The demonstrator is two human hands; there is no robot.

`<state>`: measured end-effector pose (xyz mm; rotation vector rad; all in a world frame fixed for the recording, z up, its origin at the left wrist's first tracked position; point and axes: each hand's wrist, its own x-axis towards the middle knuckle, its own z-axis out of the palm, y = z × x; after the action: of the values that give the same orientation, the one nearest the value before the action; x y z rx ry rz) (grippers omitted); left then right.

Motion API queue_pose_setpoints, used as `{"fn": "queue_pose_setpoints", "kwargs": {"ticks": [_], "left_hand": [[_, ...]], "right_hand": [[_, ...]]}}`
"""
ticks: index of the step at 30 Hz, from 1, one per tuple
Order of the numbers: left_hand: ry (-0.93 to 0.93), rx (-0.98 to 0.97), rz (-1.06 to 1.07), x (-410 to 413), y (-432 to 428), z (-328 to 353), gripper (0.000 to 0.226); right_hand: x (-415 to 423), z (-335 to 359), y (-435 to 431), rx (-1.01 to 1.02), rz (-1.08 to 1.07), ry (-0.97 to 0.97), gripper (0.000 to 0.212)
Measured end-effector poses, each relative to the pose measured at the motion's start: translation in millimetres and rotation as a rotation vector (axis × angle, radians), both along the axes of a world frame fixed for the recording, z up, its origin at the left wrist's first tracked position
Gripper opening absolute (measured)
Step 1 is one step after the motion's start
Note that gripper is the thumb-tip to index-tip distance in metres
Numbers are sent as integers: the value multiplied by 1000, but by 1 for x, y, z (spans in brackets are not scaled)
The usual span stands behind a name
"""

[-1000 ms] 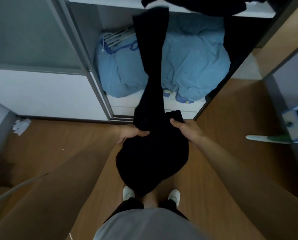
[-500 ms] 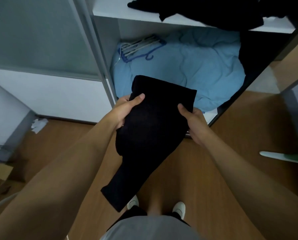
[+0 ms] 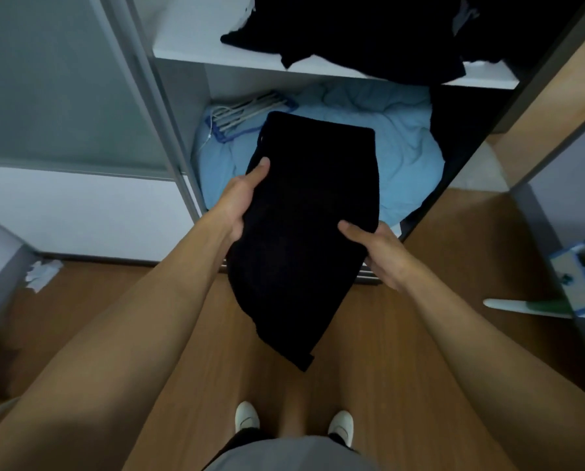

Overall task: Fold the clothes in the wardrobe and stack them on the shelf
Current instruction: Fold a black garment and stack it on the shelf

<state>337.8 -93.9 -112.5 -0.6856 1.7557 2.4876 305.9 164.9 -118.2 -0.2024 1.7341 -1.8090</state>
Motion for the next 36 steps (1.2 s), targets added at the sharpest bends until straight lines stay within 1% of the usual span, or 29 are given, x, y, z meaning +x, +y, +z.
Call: {"fn": "queue_pose_setpoints", "kwargs": {"ticks": [2,3,5,7,9,10,12,13,15,16,18,20,21,22,23,25,26,27,29,30,31,33,36], "left_hand": [[6,85,-113,1,-7,-1,58],[4,95,-183,4,-11,-4,57],[-80,24,-344,15,-15,-12,61],[-166,-108,-465,21,-8,-16,65],[-144,-280,-409,15,5,-16,48],[-116,-330,-356,10,13,-13,37],[-54,-305,-275,-2,26,-1,21],[-27,-269,-249,-7,30,4,17],[-9,-172,-219,-13,32,13,18],[-19,-95,-215,-13,31,16,23],[-11,98,-205,-9,29,16,46],[38,225,-176,-3,22,3,71],[61,263,-184,3,19,-7,75],[63,260,-225,9,17,-17,75],[38,196,-267,14,18,-26,71],[-10,6,-307,18,27,-36,56],[-17,-54,-274,15,32,-36,48],[-24,-75,-206,11,38,-34,43],[-56,-5,-62,-1,46,-27,36],[-71,40,-27,-6,49,-22,34],[-84,73,-18,-10,50,-18,33],[-104,113,-24,-14,52,-13,29],[-79,149,-55,-13,50,-12,35]], "right_hand": [[0,6,-3,-13,-107,0,36],[-2,12,-4,-32,-157,-16,35],[-8,26,-4,-35,-223,-66,34],[-17,38,-4,-15,-280,-178,29],[-28,47,2,8,-345,-290,23],[-32,49,8,-6,-366,-316,24],[-37,47,27,-127,-333,-275,36],[-35,43,36,-191,-281,-231,40],[-22,30,47,-197,-189,-189,38],[-15,22,48,-180,-172,-183,36],[-7,13,40,-196,-233,-156,32],[-5,13,30,-240,-352,-149,29],[-5,15,26,-244,-404,-176,29],[-7,18,23,-244,-443,-225,30],[-9,20,20,-243,-462,-284,30],[-15,27,19,-225,-473,-396,30],[-19,29,21,-218,-470,-432,31],[-24,29,26,-231,-459,-459,33],[-28,28,38,-294,-427,-468,38],[-26,25,44,-319,-394,-436,41],[-22,20,49,-315,-360,-394,42],[-12,9,51,-235,-313,-337,42],[0,-2,40,-200,-304,-332,37]]}}
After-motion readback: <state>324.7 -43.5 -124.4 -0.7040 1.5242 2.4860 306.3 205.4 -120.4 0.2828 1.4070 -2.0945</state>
